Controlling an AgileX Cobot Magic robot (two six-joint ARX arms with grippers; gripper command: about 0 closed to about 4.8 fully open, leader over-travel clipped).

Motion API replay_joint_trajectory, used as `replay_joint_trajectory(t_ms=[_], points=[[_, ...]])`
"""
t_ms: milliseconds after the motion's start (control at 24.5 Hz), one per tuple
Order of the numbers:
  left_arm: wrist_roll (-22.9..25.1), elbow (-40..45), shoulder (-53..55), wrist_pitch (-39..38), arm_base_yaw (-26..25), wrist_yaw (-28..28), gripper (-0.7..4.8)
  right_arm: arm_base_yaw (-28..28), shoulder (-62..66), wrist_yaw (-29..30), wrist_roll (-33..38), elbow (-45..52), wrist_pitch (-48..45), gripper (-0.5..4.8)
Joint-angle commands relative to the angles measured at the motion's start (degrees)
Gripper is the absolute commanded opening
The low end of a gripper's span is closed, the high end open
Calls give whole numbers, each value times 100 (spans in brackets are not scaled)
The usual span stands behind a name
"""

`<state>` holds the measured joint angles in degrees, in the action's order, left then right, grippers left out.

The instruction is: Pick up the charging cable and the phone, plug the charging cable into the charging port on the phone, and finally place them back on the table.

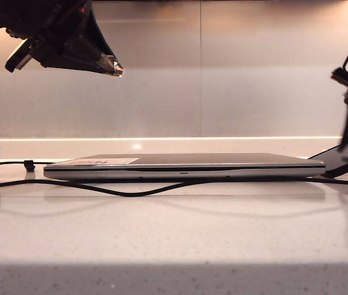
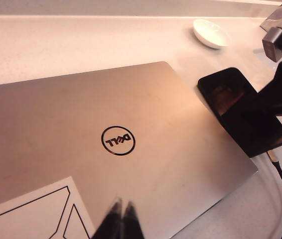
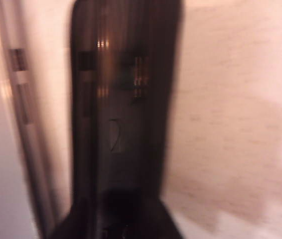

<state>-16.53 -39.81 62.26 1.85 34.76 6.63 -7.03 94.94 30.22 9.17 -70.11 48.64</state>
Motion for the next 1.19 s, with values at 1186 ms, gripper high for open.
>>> replay_joint_trajectory(t_ms=[1186], points=[[28,42,-715,-1429,0,9,-6,184,-3637,-1086,-455,498,-1296,-5]])
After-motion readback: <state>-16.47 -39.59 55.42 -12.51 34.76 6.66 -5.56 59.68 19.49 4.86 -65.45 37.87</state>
